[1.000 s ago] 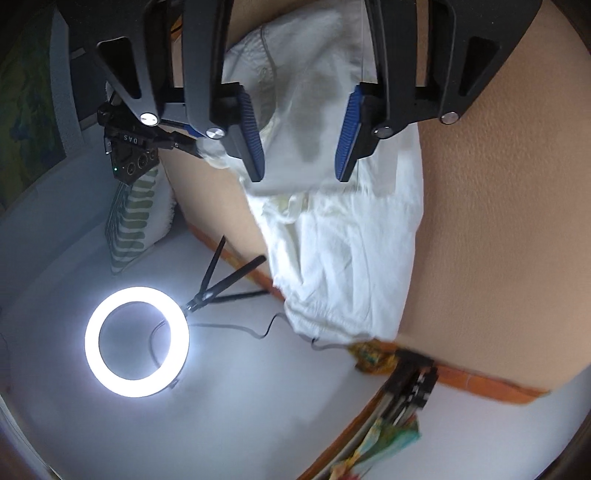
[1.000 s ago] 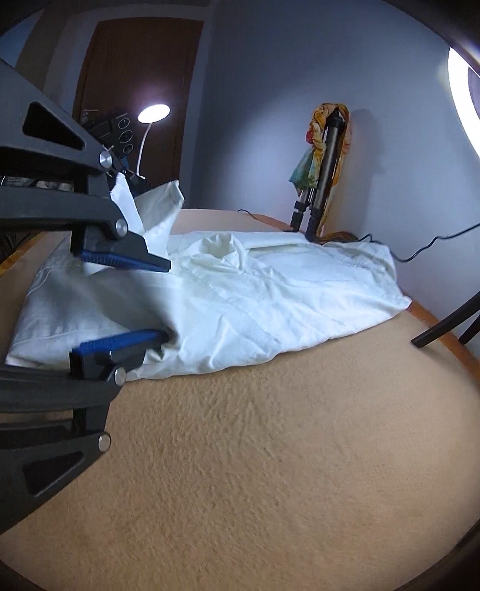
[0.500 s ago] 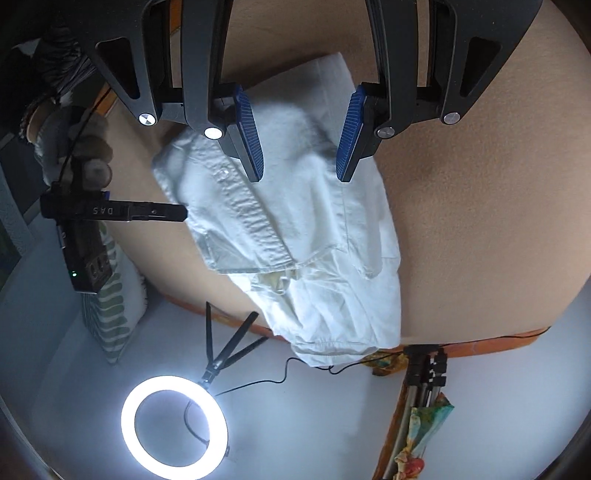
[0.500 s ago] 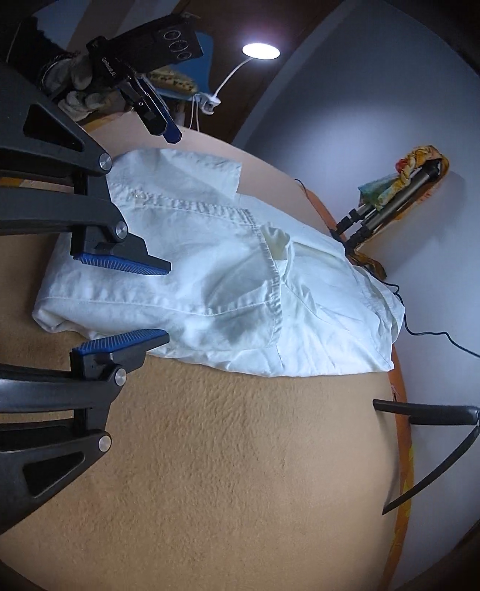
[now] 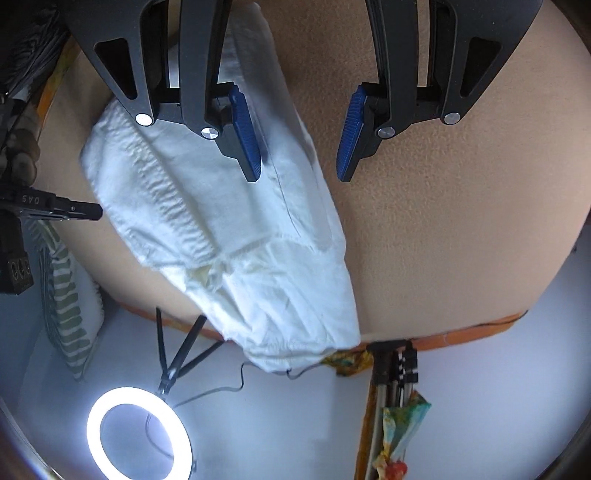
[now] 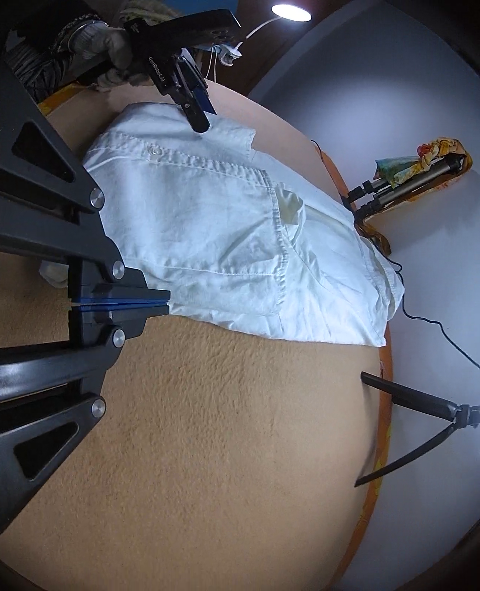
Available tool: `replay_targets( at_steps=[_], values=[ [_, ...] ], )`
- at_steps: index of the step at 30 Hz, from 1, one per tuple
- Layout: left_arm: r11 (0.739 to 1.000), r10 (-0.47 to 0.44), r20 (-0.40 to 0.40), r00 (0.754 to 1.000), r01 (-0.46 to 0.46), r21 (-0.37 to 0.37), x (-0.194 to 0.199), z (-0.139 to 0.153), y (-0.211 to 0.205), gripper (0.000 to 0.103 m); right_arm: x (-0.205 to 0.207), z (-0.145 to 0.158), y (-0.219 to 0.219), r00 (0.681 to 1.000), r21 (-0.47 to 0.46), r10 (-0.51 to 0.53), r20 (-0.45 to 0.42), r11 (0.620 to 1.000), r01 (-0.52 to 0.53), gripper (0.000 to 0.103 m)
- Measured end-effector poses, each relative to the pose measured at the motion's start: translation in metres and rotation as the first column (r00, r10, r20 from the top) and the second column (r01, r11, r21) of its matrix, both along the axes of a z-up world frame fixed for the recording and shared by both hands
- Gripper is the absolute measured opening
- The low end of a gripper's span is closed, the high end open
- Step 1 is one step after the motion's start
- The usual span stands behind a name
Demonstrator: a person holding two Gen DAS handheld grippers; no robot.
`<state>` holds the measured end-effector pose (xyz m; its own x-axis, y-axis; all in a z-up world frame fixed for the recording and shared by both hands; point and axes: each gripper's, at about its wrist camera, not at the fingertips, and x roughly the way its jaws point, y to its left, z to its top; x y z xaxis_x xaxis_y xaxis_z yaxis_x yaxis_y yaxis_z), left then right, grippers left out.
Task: Fold small clothes
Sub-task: 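Release the hem and press the folded shirt flat with both grippers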
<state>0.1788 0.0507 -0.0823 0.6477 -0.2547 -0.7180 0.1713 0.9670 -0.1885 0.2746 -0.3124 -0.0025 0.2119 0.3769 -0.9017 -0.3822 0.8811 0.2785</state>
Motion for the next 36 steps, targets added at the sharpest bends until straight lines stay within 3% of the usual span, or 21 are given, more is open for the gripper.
replay_targets(
  at_steps=[2,4,5,8,13,16,17,18,19,22,24,25,26,29,30,32,33,34,36],
  values=[
    [1.0,-0.002,0.024,1.0,0.003,-0.027,-0.005,0.011,0.0,0.042,-0.004,0.014,0.006,0.997,0.048,0.043,0.063,0.998,-0.046,0.006],
    [0.999,-0.004,0.034,0.999,0.005,-0.043,-0.009,0.016,-0.001,0.042,-0.006,0.021,0.02,0.988,0.048,0.11,0.103,0.992,-0.116,0.033],
    [0.999,-0.002,0.035,0.999,0.004,-0.048,-0.009,0.017,-0.001,0.042,-0.007,0.022,0.026,0.983,0.02,0.12,0.137,0.992,-0.124,0.037],
    [0.998,-0.007,0.001,1.0,0.007,-0.068,-0.004,0.01,-0.002,0.042,0.001,0.012,0.036,0.983,-0.007,0.129,0.132,0.992,-0.129,0.038],
    [0.991,-0.006,-0.066,0.998,-0.002,-0.131,0.009,-0.006,-0.001,0.04,0.027,-0.015,0.03,0.998,0.023,0.041,0.037,0.999,-0.042,0.038],
    [0.987,-0.015,-0.088,0.996,0.001,-0.161,0.016,-0.011,-0.004,0.037,0.03,-0.02,0.027,1.0,0.063,0.02,0.009,0.998,-0.02,0.028],
    [0.985,-0.011,-0.088,0.996,-0.004,-0.171,0.017,-0.012,-0.004,0.029,0.03,-0.021,0.027,1.0,0.07,0.021,0.005,0.997,-0.021,0.023],
    [0.984,-0.007,-0.089,0.996,-0.009,-0.179,0.019,-0.012,-0.004,0.014,0.03,-0.022,0.028,1.0,0.08,0.024,-0.009,0.996,-0.023,0.009],
    [0.983,-0.005,-0.087,0.996,-0.011,-0.185,0.019,-0.01,-0.004,0.011,0.029,-0.023,0.029,0.999,0.087,0.025,-0.022,0.996,-0.023,0.0],
    [0.971,-0.019,-0.04,0.999,0.009,-0.241,0.014,0.006,-0.005,0.009,0.021,-0.015,0.031,0.999,0.055,0.031,0.019,0.998,-0.032,0.0],
    [0.976,-0.039,0.015,0.999,0.041,-0.212,0.012,0.016,-0.009,0.009,0.014,-0.002,0.03,0.997,0.016,0.031,0.077,0.999,-0.032,0.0],
    [0.985,-0.046,0.032,0.998,0.051,-0.164,0.014,0.016,-0.012,0.009,0.014,0.003,0.027,0.995,0.001,0.022,0.098,1.0,-0.022,0.0],
    [0.99,-0.043,0.022,0.999,0.045,-0.133,0.018,0.012,-0.013,0.009,0.014,0.006,0.023,0.993,-0.007,0.019,0.115,1.0,-0.018,0.0],
    [0.991,-0.007,-0.062,0.998,-0.001,-0.136,0.032,-0.011,-0.004,0.01,0.019,0.003,0.022,0.991,-0.016,0.036,0.127,0.999,-0.034,0.0],
    [0.995,0.018,-0.072,0.997,-0.025,-0.098,0.034,-0.014,-0.003,0.014,0.02,0.001,0.023,0.99,-0.017,0.041,0.135,0.999,-0.039,0.0],
    [0.997,0.04,-0.059,0.997,-0.044,-0.064,0.035,-0.011,0.001,0.017,0.022,0.0,0.026,0.99,0.004,0.054,0.127,0.998,-0.055,0.008],
    [0.997,0.053,-0.047,0.998,-0.055,-0.054,0.033,-0.006,0.003,0.018,0.023,0.002,0.027,0.991,0.039,0.068,0.119,0.997,-0.073,0.025],
    [0.997,0.064,-0.028,0.998,-0.065,-0.036,0.031,-0.001,0.003,0.02,0.022,0.004,0.029,0.989,0.061,0.08,0.128,0.994,-0.088,0.035],
    [0.997,0.081,0.014,0.997,-0.081,-0.009,0.026,0.01,0.005,0.02,0.018,0.011,0.037,0.981,0.069,0.103,0.165,0.991,-0.116,0.034]
  ],
)
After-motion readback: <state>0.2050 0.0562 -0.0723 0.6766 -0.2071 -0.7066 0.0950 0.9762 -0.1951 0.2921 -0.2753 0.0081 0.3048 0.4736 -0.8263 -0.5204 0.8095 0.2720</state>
